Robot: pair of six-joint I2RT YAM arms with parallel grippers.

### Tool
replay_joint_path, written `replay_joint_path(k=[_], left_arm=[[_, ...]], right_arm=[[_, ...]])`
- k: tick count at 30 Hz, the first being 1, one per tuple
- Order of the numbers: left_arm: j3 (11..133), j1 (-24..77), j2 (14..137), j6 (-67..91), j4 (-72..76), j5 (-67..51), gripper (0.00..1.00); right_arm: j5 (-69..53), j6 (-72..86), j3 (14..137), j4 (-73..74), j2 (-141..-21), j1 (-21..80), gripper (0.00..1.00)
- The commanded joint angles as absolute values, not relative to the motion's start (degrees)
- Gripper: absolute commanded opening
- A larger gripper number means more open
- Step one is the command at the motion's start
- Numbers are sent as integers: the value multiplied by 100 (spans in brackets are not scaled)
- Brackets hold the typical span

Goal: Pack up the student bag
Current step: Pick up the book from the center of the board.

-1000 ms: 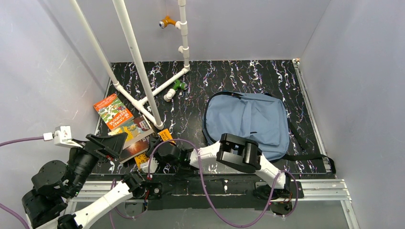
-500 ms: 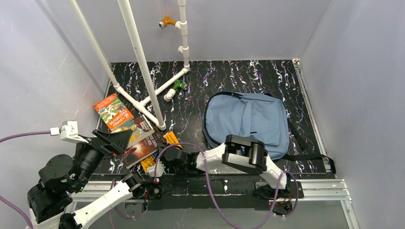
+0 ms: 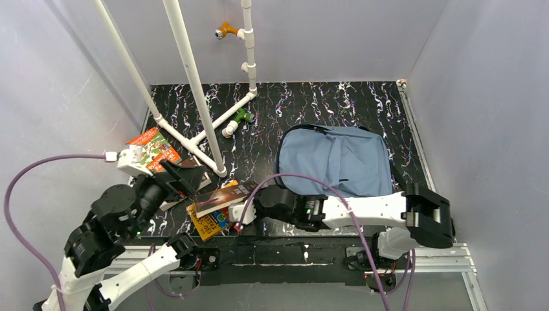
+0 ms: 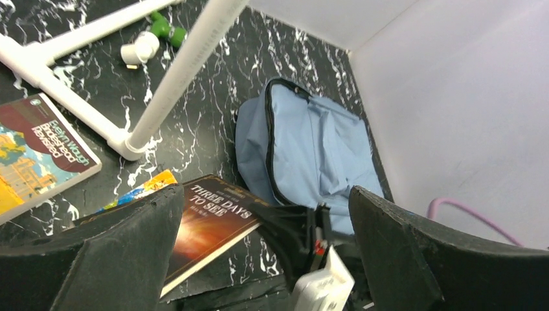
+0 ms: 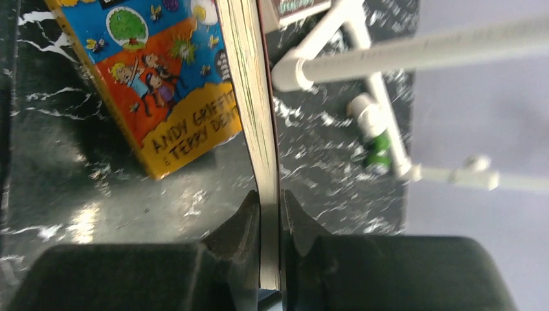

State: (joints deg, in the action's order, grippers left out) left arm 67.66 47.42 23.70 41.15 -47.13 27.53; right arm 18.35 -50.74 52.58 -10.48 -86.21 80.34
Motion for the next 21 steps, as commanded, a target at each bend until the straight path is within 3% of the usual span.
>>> replay_joint_path(k=[1, 12, 21], left_arm=[[6563, 4727, 2840, 4233, -4333, 2411, 98], [6578, 4723, 3405, 4255, -4058, 1955, 98], [6310, 4722, 3788, 4466, -3766, 1211, 98]], right_arm=[[1344, -2787, 5115, -504, -7803, 7561, 1], [131, 831, 5583, 383, -7188, 6493, 1], [-1664, 3581, 5786, 854, -7023, 5333, 1]])
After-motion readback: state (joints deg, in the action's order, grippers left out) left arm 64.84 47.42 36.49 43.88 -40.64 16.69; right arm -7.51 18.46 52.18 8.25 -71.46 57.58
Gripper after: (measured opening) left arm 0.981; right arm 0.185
